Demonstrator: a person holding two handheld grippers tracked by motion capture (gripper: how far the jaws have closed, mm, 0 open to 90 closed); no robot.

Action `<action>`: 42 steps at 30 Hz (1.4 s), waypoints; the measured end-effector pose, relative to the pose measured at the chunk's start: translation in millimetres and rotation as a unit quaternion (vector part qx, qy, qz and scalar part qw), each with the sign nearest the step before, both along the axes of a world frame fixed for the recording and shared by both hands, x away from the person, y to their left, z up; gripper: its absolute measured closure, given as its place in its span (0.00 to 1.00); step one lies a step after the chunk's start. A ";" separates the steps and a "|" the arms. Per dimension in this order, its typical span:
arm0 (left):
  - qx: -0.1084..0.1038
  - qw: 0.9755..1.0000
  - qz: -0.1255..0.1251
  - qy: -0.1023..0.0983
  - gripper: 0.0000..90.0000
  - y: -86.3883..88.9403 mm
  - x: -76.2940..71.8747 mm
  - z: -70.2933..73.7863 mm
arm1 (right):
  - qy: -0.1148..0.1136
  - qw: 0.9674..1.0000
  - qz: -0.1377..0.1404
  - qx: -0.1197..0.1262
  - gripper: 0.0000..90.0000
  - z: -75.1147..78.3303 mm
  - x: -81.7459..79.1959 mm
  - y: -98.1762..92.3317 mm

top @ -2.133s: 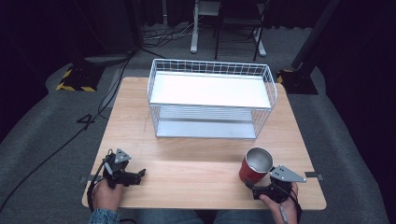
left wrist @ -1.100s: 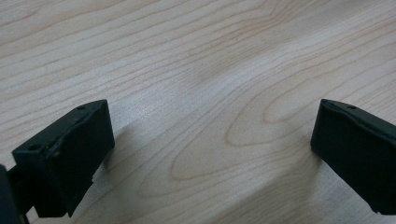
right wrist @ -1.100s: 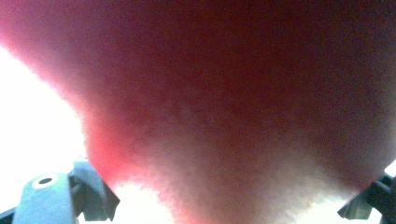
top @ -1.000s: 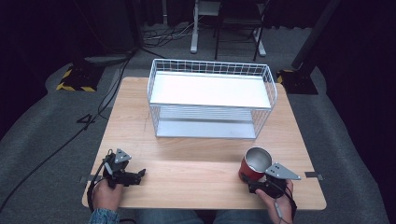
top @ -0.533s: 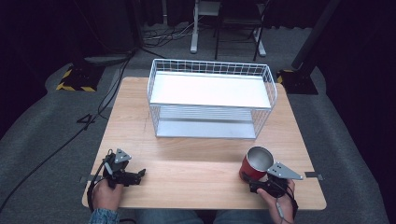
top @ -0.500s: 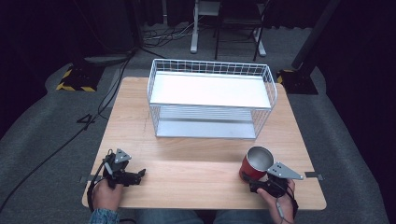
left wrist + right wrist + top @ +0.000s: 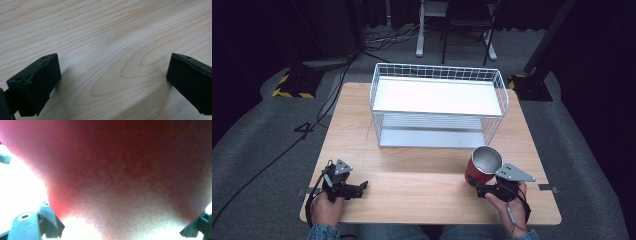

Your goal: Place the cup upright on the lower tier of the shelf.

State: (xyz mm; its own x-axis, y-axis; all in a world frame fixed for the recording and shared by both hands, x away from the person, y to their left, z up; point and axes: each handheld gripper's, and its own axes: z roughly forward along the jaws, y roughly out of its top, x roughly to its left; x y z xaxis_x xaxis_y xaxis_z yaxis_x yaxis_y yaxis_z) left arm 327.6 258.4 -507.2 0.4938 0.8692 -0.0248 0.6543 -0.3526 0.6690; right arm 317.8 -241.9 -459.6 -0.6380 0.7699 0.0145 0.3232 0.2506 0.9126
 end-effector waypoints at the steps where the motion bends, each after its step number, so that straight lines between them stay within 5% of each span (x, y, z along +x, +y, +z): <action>1: 0.000 1.000 0.000 0.000 0.00 0.0 0.0 0.0 | 0.000 1.000 0.002 -0.001 0.18 2.1 1.5 1.6; 20: 0.000 1.000 0.005 0.002 0.00 0.3 -2.7 0.0 | -0.001 0.999 0.052 -0.009 0.18 19.7 40.7 41.3; 42: 0.000 1.000 0.006 0.000 0.00 0.3 -2.9 -0.1 | 0.009 0.999 0.050 -0.016 0.18 10.3 89.2 77.3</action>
